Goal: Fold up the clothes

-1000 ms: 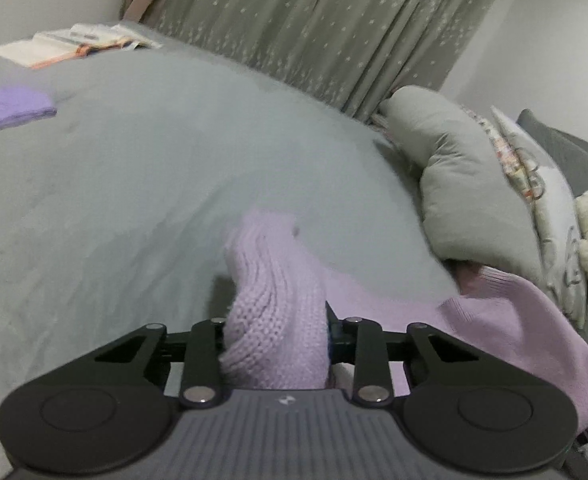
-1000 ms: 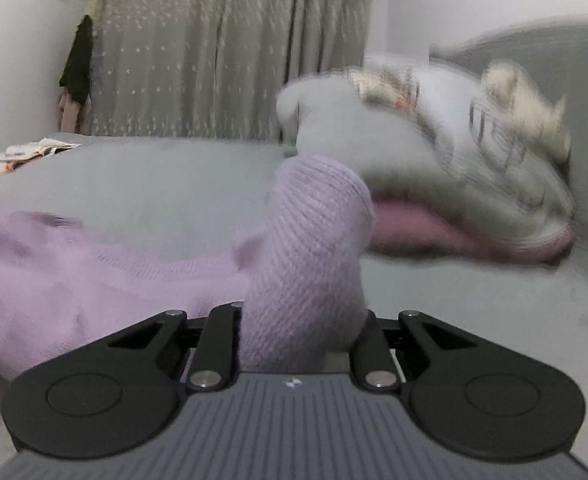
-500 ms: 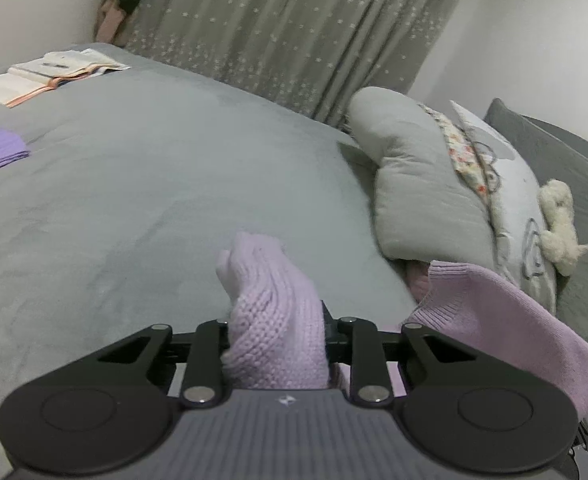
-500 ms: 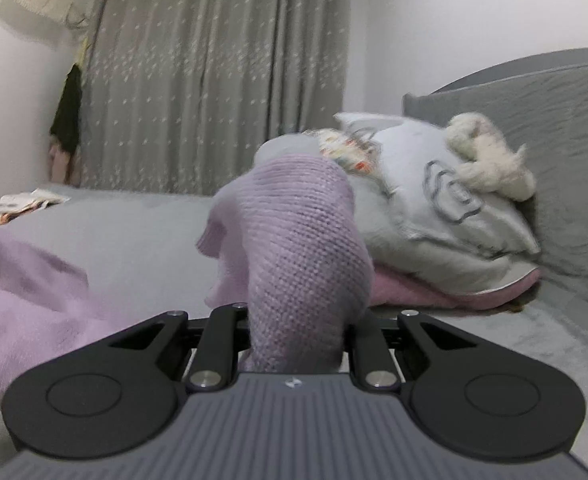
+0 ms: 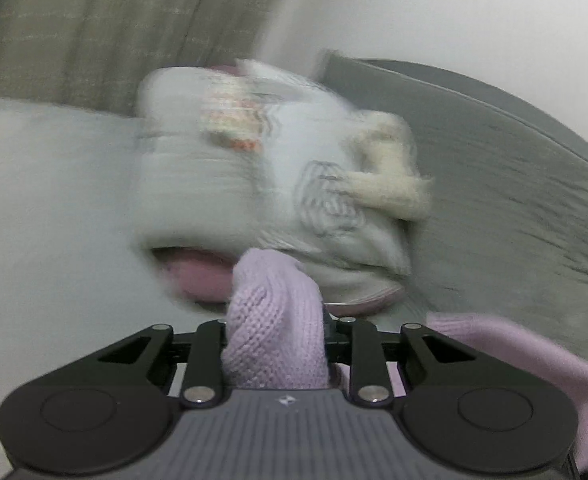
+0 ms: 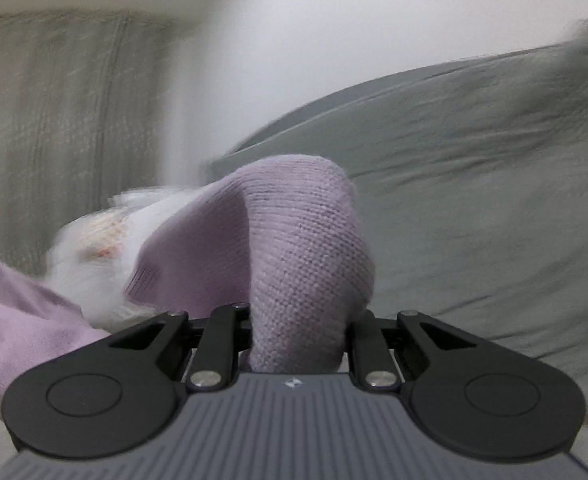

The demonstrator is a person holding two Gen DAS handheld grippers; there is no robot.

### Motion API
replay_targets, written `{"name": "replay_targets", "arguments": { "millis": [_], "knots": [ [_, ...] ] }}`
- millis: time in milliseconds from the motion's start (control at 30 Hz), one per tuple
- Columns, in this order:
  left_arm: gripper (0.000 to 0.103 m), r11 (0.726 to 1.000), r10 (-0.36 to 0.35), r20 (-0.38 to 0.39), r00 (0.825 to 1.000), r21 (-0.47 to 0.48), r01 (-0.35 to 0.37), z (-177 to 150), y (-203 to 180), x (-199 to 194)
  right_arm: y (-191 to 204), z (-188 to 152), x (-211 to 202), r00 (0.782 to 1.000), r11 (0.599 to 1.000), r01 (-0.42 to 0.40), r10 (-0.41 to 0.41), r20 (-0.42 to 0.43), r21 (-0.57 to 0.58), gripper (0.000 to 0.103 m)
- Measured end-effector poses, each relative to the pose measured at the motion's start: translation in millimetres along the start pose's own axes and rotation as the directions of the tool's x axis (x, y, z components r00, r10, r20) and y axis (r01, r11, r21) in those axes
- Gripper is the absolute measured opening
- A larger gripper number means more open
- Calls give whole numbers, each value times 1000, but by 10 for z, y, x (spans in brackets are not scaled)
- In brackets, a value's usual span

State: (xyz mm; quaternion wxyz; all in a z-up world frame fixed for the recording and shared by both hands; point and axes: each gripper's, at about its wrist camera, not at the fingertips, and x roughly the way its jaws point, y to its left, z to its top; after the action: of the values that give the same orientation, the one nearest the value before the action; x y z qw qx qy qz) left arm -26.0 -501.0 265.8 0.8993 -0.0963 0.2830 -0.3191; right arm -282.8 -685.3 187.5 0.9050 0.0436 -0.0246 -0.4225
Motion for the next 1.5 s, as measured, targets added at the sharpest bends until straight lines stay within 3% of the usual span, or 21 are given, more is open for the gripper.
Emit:
{"name": "replay_targets", "arguments": {
  "millis": [67, 167, 267, 300, 367, 467, 533, 633, 833, 900, 1033, 1133, 1200, 1233, 1267, 1300, 1333, 1367, 1400, 1433, 1500],
  "knots": [
    [25, 996, -47, -25, 999, 71, 48, -71, -466, 330, -345, -52, -132, 993, 993, 114, -115, 38, 29, 20],
    [25, 978, 1, -119, 993, 205, 24, -513, -1035, 1033, -711, -353, -238, 968, 961, 245, -250, 24, 126, 20],
    [25, 932, 165, -249, 954, 355, -69, -1262, -1254, 1802, -1033, -848, -140, 938, 887, 337, -287, -194, 315, 20],
    [25, 916, 210, -258, 943, 390, -98, -1478, -1235, 1956, -1200, -1300, -35, 889, 823, 401, -244, -387, 403, 21],
    [25, 888, 271, -237, 933, 436, -148, -1834, -1133, 2139, -1304, -1693, -74, 845, 773, 458, -224, -485, 439, 22],
    [25, 903, 221, -226, 949, 414, -112, -1850, -950, 2229, -1371, -1918, -285, 866, 752, 446, -227, -445, 485, 29],
    [25, 934, 199, -259, 945, 341, -103, -1739, -869, 2286, -1413, -1943, -313, 868, 712, 452, -211, -450, 538, 31],
    [22, 937, 193, -251, 949, 333, -102, -1690, -902, 2323, -1496, -1973, -449, 877, 646, 447, -181, -444, 619, 32],
    [17, 946, 145, -236, 961, 318, -65, -1580, -949, 2309, -1608, -2178, -739, 918, 399, 389, -98, -384, 830, 32],
    [14, 941, 97, -201, 975, 337, -24, -1475, -1015, 2269, -1576, -2252, -806, 926, 256, 376, -101, -362, 891, 32],
    [14, 906, 42, -125, 991, 423, 15, -1300, -1248, 2235, -1373, -2271, -868, 941, 178, 339, -82, -330, 924, 32],
    [13, 908, 37, -124, 992, 419, 19, -1256, -1203, 2284, -1211, -2387, -870, 947, 44, 318, -66, -315, 947, 33],
    [14, 887, 36, -115, 993, 461, 22, -1275, -1137, 2322, -1173, -2394, -849, 947, 18, 316, -71, -314, 949, 36],
    [14, 868, 51, -125, 991, 496, 18, -1320, -1115, 2352, -1176, -2392, -835, 946, 21, 317, -70, -315, 948, 38],
    [16, 841, 77, -143, 987, 541, 13, -1388, -1099, 2389, -1197, -2371, -803, 944, 60, 328, -64, -324, 943, 39],
    [28, 816, 103, -156, 982, 578, 7, -1440, -1095, 2420, -1214, -2299, -733, 931, 179, 364, -56, -360, 914, 39],
    [36, 771, 145, -152, 978, 637, -16, -1512, -1098, 2442, -1216, -2262, -732, 924, 243, 380, -55, -378, 893, 40],
    [51, 734, 177, -113, 978, 677, -55, -1561, -1094, 2425, -1202, -2185, -703, 914, 348, 395, -54, -403, 850, 45],
    [61, 728, 186, -71, 980, 680, -89, -1564, -1092, 2390, -1195, -2103, -701, 905, 417, 404, -49, -423, 814, 50],
    [64, 751, 180, -20, 983, 649, -125, -1510, -1080, 2318, -1203, -2069, -721, 901, 431, 408, -46, -432, 805, 55],
    [74, 810, 163, 77, 984, 558, -178, -1365, -1045, 2157, -1183, -1899, -870, 888, 470, 442, -108, -447, 764, 83]
  ]
}}
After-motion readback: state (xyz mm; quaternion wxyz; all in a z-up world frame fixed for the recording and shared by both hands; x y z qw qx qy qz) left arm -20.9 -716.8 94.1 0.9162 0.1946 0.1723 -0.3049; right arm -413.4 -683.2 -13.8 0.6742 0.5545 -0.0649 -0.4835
